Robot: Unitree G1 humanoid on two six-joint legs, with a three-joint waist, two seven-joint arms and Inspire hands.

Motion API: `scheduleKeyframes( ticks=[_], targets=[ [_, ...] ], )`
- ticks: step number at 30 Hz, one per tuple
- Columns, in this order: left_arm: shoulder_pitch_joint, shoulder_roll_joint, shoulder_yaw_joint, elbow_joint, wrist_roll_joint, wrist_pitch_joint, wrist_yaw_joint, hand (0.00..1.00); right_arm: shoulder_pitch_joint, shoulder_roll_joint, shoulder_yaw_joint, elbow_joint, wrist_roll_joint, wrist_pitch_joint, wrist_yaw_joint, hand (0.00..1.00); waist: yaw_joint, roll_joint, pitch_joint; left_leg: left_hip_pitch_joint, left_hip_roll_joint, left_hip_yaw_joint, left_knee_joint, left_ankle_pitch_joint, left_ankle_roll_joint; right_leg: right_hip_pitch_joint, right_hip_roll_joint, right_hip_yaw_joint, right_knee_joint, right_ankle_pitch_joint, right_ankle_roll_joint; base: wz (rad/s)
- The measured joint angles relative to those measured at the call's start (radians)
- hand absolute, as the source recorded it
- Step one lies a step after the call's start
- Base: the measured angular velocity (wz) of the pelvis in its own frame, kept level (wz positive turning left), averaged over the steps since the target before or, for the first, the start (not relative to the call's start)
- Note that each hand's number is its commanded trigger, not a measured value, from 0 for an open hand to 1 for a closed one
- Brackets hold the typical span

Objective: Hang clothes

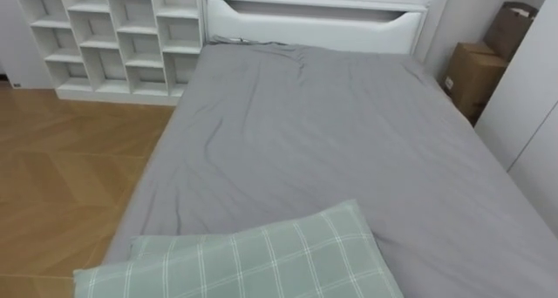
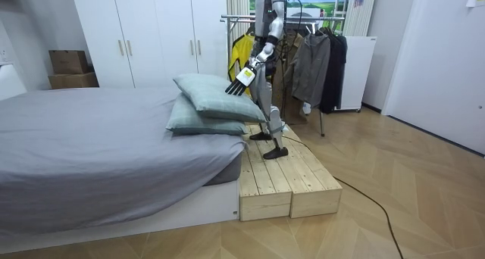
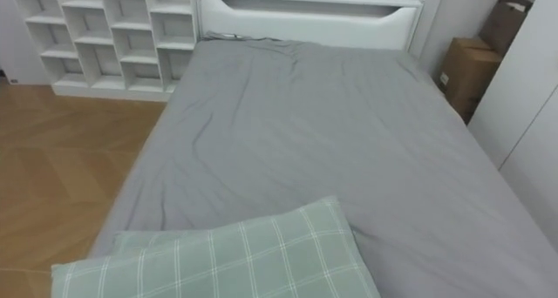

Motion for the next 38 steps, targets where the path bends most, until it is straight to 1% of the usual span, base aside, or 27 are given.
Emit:
scheduleKeyframes(
  ticks=[4, 6, 8, 13, 16, 18, 19, 22, 23, 26, 29, 34, 38],
  targets=[
    [0.0, 0.0, 0.008, 0.017, 0.0, 0.003, 0.0, 0.0, 0.0, 0.0, -0.017, 0.002, -0.073, 0.026, -0.005, 0.0, 0.0, 0.001, -0.0002, 0.001, 0.0, -0.006, -0.003, 0.0, 0.0, -0.001, 0.001, 0.003, 0.0, 0.0, 0.0, 0.0],
    [0.0, 0.0, 0.008, 0.018, -0.004, 0.012, 0.0, 0.0, 0.0, 0.0, -0.018, 0.004, -0.09, 0.038, -0.013, 0.0, 0.0, 0.0, 0.0003, 0.001, 0.0, -0.007, -0.002, 0.0, 0.0, -0.001, 0.001, 0.003, 0.0, 0.0, 0.0, 0.0],
    [0.0, 0.0, 0.008, 0.018, -0.039, 0.024, 0.0, 0.0, 0.0, 0.0, -0.018, 0.005, -0.109, 0.051, -0.012, 0.0, 0.0, 0.001, 0.0003, 0.0, 0.0, -0.007, -0.001, 0.0, 0.0, -0.003, 0.001, 0.004, 0.0, 0.0, 0.0, 0.0],
    [0.0, 0.0, 0.008, 0.018, -0.039, 0.042, -0.011, 0.0, 0.001, 0.0, -0.018, 0.008, -0.154, 0.084, -0.01, 0.0, -0.003, 0.003, 0.0014, -0.001, 0.0, -0.003, -0.003, 0.0, 0.0, -0.009, 0.001, 0.007, 0.001, 0.0, 0.0, -0.02],
    [0.0, 0.0, 0.008, 0.017, -0.042, 0.049, -0.028, 0.0, 0.002, 0.0, -0.017, 0.008, -0.243, 0.108, 0.004, 0.0, -0.005, 0.006, 0.0, -0.001, -0.001, -0.003, -0.003, 0.0, 0.0, -0.009, 0.001, 0.008, 0.001, 0.0, 0.0, 0.0],
    [-0.002, -0.002, 0.007, 0.016, -0.067, 0.054, -0.039, 0.0, 0.001, 0.0, -0.017, 0.007, -0.285, 0.12, 0.021, 0.0, -0.004, 0.007, -0.0007, 0.0, -0.001, -0.003, -0.003, 0.0, 0.0, -0.009, 0.001, 0.009, 0.001, 0.0, 0.0, 0.0],
    [-0.005, -0.006, 0.007, 0.016, -0.086, 0.063, -0.051, 0.0, 0.001, 0.0, -0.015, 0.007, -0.302, 0.127, 0.026, 0.0, -0.003, 0.008, -0.0009, 0.001, -0.001, -0.002, -0.003, 0.0, 0.0, -0.008, 0.001, 0.012, 0.001, 0.0, 0.0, 0.0],
    [-0.007, -0.004, 0.007, 0.016, -0.128, 0.073, -0.073, 0.0, 0.0, 0.001, -0.013, 0.007, -0.313, 0.132, 0.026, 0.0, -0.003, 0.01, 0.0002, 0.004, -0.001, 0.011, -0.001, 0.0, 0.0, -0.009, 0.001, 0.02, 0.002, 0.0, 0.0, -0.08],
    [-0.007, -0.001, 0.007, 0.016, -0.136, 0.075, -0.078, 0.0, 0.0, 0.001, -0.014, 0.007, -0.33, 0.139, 0.029, 0.0, -0.002, 0.011, 0.0008, 0.005, -0.001, 0.016, -0.001, 0.0, 0.0, -0.01, 0.001, 0.027, 0.002, -0.001, -0.001, -0.11],
    [-0.007, 0.008, 0.008, 0.016, -0.138, 0.081, -0.095, 0.0, 0.001, 0.001, -0.014, 0.007, -0.355, 0.148, 0.04, 0.0, -0.003, 0.01, 0.0014, 0.008, 0.0, 0.023, -0.002, 0.0, 0.0, -0.014, 0.002, 0.038, 0.003, -0.002, -0.003, -0.12],
    [-0.008, 0.009, 0.02, 0.016, -0.145, 0.085, -0.112, 0.0, 0.013, 0.001, -0.015, 0.007, -0.378, 0.152, 0.063, 0.0, -0.004, 0.009, 0.0019, 0.01, 0.0, 0.02, -0.014, 0.0, 0.0, -0.015, 0.004, 0.039, 0.005, -0.004, -0.004, -0.03],
    [-0.011, 0.009, 0.029, 0.016, -0.143, 0.091, -0.129, 0.0, 0.017, 0.002, -0.017, 0.006, -0.383, 0.181, 0.069, 0.0, -0.005, 0.007, 0.0021, 0.01, 0.001, 0.02, -0.014, 0.0, 0.0, -0.021, 0.005, 0.04, 0.02, -0.009, -0.007, 0.0],
    [-0.011, 0.011, 0.04, 0.016, -0.143, 0.092, -0.141, 0.0, 0.017, 0.003, -0.031, 0.005, -0.383, 0.192, 0.069, 0.0, -0.007, 0.005, 0.002, 0.01, 0.001, 0.017, -0.013, 0.0, 0.0, -0.02, 0.005, 0.039, 0.022, -0.009, -0.007, 0.0]
  ],
)
